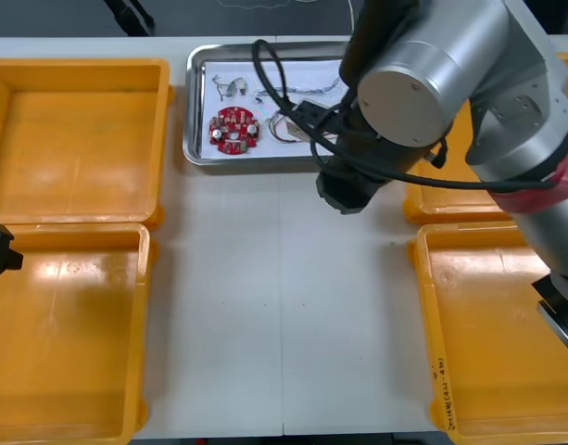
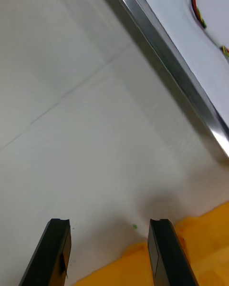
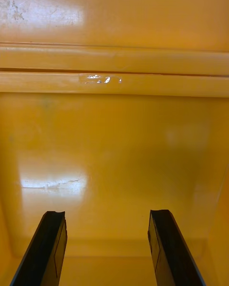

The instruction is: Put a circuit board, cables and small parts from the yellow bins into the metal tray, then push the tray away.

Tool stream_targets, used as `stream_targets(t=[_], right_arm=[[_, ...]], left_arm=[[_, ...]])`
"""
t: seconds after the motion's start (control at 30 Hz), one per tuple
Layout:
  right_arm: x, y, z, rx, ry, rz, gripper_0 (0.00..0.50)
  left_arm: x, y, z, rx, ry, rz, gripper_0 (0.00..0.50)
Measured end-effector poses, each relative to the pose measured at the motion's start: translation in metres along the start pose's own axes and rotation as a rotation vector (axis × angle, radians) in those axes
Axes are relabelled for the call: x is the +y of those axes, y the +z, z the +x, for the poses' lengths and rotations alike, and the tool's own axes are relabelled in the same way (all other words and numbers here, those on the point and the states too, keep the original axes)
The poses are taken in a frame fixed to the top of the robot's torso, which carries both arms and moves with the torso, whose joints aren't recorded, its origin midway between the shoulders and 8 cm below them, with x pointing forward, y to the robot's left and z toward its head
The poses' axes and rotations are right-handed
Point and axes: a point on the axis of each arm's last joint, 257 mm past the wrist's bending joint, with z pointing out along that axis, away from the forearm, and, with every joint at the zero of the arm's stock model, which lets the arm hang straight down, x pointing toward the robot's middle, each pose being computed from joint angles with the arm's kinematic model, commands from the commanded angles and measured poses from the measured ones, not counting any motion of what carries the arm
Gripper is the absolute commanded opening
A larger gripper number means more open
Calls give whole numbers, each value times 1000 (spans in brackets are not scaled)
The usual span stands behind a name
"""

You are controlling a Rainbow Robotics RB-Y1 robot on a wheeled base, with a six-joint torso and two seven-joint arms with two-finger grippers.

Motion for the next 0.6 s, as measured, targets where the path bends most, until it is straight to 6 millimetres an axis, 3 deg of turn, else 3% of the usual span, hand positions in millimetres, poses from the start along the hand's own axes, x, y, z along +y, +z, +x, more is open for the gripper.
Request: stream_targets(t=[0.3,0.6], right_arm=[[-5,-19,48,-27,233,-63,470],[-17,-25,105,-6,429,-22,469]], left_arm=[[0,0,0,0,0,0,500],[0,0,0,0,0,0,500]])
